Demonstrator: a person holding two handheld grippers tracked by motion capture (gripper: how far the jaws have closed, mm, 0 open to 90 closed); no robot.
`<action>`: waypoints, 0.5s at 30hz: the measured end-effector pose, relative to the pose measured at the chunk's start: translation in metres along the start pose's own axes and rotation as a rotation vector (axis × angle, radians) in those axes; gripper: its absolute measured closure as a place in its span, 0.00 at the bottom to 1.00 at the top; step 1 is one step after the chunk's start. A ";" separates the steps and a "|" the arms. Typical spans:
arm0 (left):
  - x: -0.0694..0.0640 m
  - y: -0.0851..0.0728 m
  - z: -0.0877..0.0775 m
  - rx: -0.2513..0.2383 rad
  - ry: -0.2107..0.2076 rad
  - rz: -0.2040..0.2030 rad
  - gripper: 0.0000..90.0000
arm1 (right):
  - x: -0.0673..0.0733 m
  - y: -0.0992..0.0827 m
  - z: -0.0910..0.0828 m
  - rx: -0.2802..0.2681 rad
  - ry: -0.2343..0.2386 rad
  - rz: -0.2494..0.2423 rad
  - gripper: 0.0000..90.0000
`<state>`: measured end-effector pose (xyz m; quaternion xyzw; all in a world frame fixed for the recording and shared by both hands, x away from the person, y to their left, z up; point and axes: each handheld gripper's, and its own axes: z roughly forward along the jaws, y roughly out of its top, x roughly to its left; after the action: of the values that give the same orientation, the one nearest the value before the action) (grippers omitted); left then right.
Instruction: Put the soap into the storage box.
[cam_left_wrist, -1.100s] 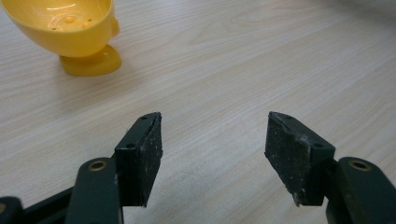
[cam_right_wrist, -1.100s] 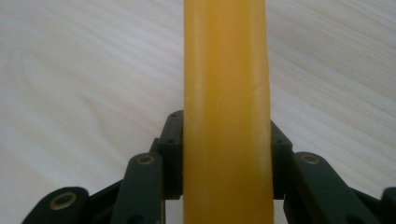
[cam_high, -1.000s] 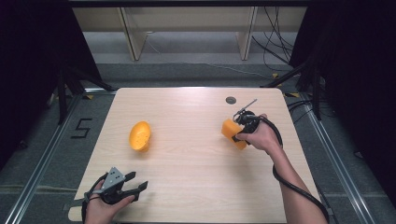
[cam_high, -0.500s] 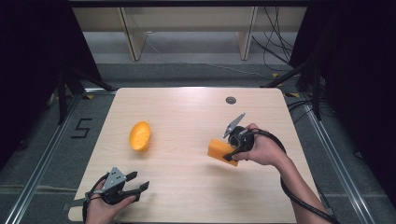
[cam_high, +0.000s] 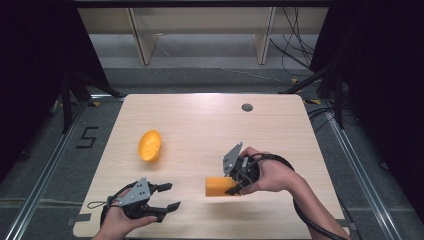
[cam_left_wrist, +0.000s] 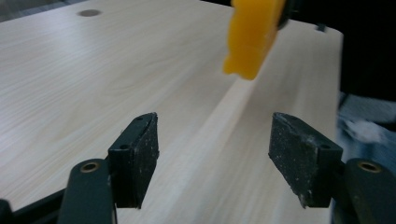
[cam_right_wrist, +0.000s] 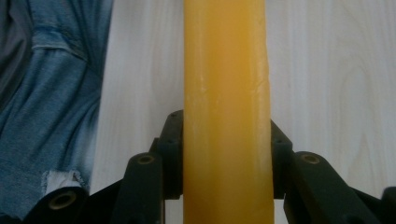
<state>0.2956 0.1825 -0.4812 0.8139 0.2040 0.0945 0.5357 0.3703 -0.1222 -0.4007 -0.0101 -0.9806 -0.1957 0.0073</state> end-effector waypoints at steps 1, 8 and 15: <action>0.000 0.000 0.000 0.000 0.000 0.000 0.35 | 0.000 0.000 0.000 0.000 0.000 0.000 0.68; -0.014 0.018 0.020 -0.005 -0.084 0.089 0.30 | 0.011 0.015 0.013 -0.010 0.028 -0.103 0.68; -0.019 0.024 0.034 -0.011 -0.099 0.082 0.34 | 0.013 0.019 0.024 -0.010 0.038 -0.118 0.68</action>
<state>0.2966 0.1381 -0.4723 0.8223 0.1433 0.0774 0.5453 0.3571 -0.0953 -0.4150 0.0512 -0.9782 -0.2007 0.0144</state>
